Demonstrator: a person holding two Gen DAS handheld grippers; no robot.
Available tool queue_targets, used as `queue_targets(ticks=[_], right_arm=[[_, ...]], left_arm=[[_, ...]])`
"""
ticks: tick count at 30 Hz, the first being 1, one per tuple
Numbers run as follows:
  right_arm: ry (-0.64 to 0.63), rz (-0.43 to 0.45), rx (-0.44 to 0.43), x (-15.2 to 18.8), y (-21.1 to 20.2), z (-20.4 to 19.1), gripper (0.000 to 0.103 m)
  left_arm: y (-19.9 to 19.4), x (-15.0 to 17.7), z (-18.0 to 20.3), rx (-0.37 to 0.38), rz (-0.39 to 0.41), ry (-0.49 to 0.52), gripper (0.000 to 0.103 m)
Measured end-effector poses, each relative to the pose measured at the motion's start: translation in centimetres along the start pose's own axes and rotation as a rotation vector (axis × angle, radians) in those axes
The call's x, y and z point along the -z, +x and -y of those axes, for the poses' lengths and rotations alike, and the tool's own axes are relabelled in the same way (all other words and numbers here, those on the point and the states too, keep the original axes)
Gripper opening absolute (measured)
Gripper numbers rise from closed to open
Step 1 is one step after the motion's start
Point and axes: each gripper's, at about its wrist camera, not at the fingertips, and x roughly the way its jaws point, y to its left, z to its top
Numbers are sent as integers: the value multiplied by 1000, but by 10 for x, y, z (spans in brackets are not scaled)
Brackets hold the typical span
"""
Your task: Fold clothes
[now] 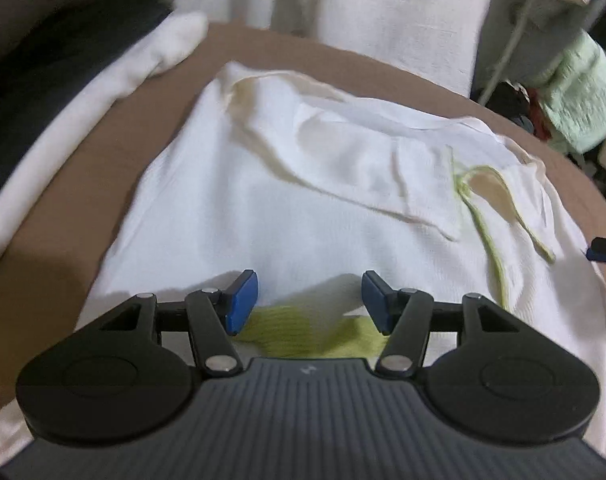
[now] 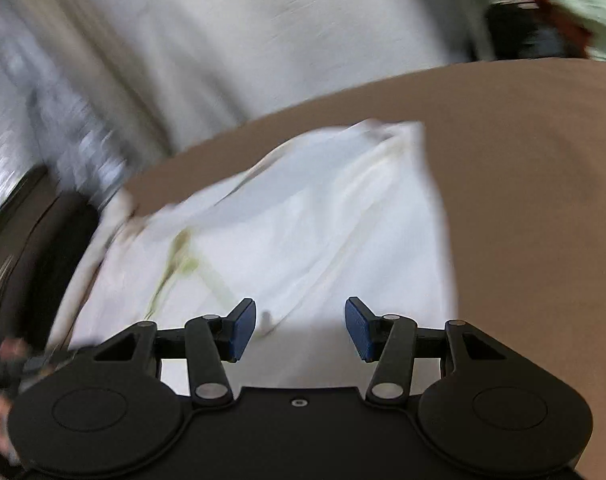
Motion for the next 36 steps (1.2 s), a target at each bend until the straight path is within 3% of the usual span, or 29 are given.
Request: queue_targets(ticks=[2,4,7,9,13,16,18,22,25,28,31,35,36], right_arm=[[-117,-71,-41,6,4,-23,55],[-252,-121,5,17,20,-43,55],[-456,-195,80,32,45,-73,55],[-437,-183,110,19,61,-73,55],[-413,-130,206,-31,101,-74,55],[-337,-48,207,-66,103,-61,55],[-285,7,206,-89,104,-52,55],[-181,117,204,-135,105,-34,55],[-136,125,208,-162,101,-13,56],[-150,30,286,-179,111,6,56],[-147,-64,341,-182,127,20,56],[-170,-139,322,-167,135,23,55],[-221,-137,335,-162,136,22,45]], left_arm=[[-6,2,21,6,45,154,57],[-6,9,44,-10,75,347,58],[13,10,68,1,7,505,58],[29,3,77,-39,-4,579,63],[81,-66,71,-82,-49,495,67],[124,-133,61,-210,-48,402,67],[137,-170,52,-255,-39,345,66],[110,-217,30,-188,106,280,69],[94,-226,10,-175,156,310,77],[96,-225,-16,-258,113,318,77],[98,-215,-47,-291,73,244,75],[90,-199,-73,-214,68,160,76],[90,-195,-75,-204,64,167,76]])
